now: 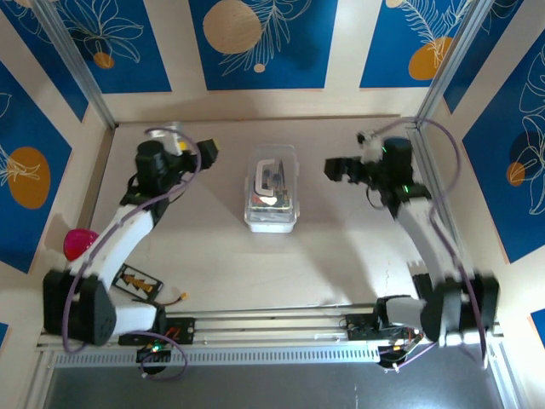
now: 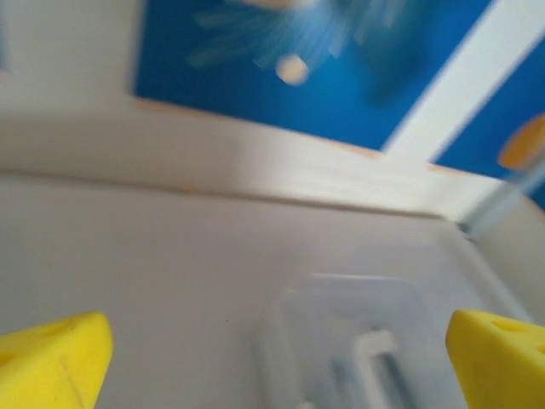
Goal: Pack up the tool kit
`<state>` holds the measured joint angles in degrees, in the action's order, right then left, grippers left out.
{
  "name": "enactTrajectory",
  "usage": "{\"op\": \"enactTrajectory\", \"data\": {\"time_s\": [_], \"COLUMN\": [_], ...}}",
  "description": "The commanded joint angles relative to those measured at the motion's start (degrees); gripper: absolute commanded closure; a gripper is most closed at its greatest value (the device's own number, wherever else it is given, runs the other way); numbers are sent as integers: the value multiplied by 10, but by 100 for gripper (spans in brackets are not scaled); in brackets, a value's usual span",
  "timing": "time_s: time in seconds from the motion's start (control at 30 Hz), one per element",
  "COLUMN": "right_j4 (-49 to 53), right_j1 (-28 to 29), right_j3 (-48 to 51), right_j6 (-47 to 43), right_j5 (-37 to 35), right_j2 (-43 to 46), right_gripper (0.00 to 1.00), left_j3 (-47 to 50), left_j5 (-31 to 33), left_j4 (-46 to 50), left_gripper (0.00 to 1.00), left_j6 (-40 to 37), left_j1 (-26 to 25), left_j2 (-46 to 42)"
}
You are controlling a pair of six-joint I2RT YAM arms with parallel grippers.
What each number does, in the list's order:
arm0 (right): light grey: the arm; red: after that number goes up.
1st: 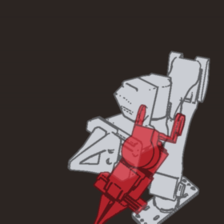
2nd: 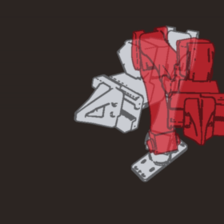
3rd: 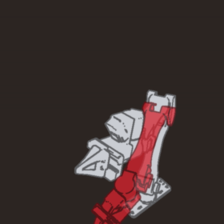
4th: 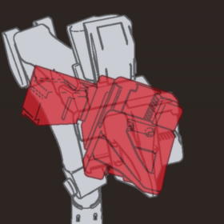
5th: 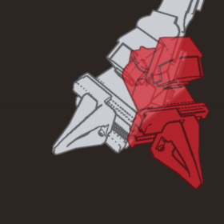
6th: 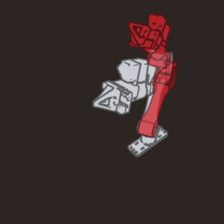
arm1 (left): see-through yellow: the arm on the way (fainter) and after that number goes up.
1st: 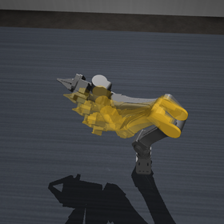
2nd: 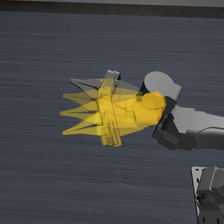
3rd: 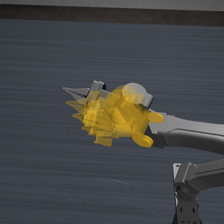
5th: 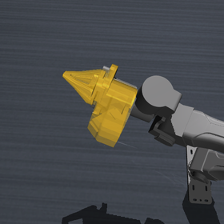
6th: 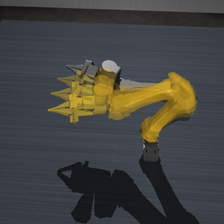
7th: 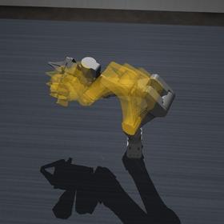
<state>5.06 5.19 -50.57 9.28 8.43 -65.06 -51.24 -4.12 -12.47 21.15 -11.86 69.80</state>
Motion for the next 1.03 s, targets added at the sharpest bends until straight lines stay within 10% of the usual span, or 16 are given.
{"op": "enactTrajectory", "data": {"time_s": [0.0,0.13,0.4,0.5,0.53,0.73,1.0], "right_j4": [-247,-397,-565,-594,-477,-622,-558], "right_j1": [-16,-40,-65,-53,-53,-19,-25], "right_j3": [209,373,337,284,260,317,291], "right_j6": [-68,-52,-21,-33,-40,-64,-50], "right_j5": [-84,-137,-120,-108,-116,-164,-182], "right_j2": [104,138,-126,-244,-208,-228,-221], "right_gripper": [1,1,1,1,1,1,1], "left_j3": [129,288,334,320,312,308,310], "left_j5": [208,278,227,198,192,182,182], "left_j4": [-29,-218,-475,-492,-450,-442,-441], "left_gripper": [0,1,1,1,1,0,0], "left_j6": [-125,-167,-222,-232,-226,-222,-221], "left_j1": [12,40,52,55,55,62,62], "left_j2": [-56,-68,166,217,202,203,200]}}
